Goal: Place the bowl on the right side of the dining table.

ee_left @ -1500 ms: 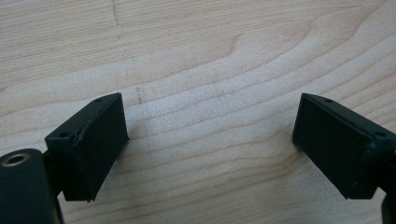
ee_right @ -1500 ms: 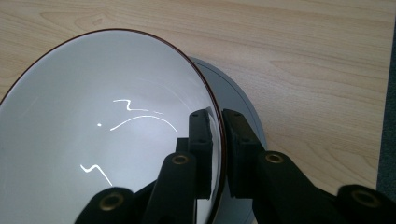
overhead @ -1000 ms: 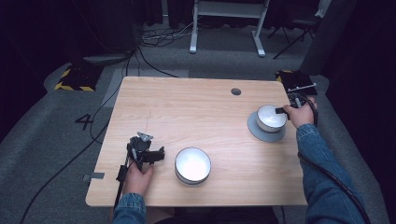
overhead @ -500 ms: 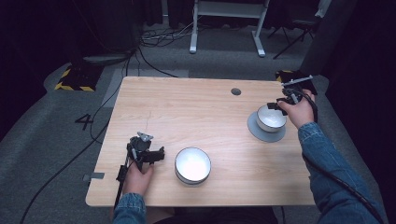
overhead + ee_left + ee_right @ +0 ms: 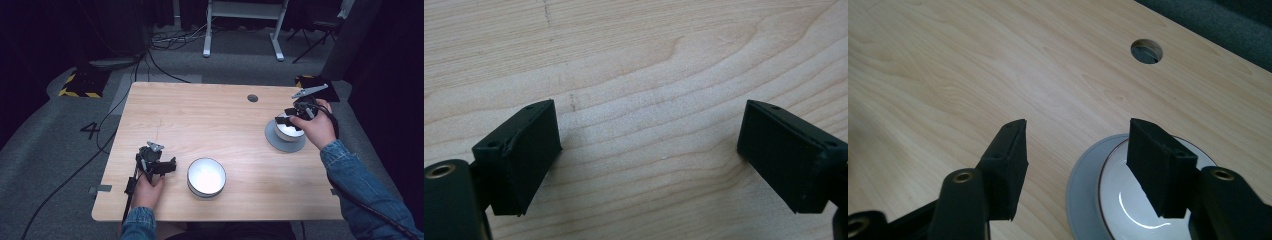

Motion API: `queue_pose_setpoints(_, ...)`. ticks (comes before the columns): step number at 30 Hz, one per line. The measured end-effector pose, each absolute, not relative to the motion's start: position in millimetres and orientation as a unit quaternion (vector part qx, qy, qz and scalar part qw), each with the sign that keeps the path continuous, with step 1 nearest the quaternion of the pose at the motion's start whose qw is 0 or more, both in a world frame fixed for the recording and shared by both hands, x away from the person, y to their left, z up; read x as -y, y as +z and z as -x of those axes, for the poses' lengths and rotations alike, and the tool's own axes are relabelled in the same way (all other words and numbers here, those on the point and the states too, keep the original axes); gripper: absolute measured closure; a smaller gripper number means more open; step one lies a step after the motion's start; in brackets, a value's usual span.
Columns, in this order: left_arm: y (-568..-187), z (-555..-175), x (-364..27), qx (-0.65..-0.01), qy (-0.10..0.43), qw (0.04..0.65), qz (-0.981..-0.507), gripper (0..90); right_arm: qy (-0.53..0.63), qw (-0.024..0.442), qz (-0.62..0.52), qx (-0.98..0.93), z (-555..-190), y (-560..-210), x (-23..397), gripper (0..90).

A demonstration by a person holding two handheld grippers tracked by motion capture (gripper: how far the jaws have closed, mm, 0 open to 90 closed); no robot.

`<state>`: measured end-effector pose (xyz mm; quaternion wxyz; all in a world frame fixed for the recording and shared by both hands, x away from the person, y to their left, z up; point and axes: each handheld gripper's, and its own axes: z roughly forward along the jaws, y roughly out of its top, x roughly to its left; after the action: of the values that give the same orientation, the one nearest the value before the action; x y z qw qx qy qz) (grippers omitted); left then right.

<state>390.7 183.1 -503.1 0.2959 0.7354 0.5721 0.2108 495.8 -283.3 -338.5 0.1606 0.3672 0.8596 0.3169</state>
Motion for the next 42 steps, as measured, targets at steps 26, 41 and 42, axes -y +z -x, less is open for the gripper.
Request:
queue_pose_setpoints(26,-503.0,-392.2,-183.0,-0.570,0.214,0.295,-0.736,10.2,0.327,0.123,-0.342,-0.872,-422.9,-349.4,294.7,40.2)
queue_pose_setpoints(41,-503.1,-392.2,-183.0,-0.570,0.213,0.296,-0.736,10.2,0.278,0.088,-0.350,-0.890,-407.6,-378.7,299.9,38.2)
queue_pose_setpoints(42,-503.1,-392.2,-182.9,-0.570,0.213,0.296,-0.736,10.2,0.274,0.084,-0.352,-0.891,-406.9,-385.3,300.5,38.0)
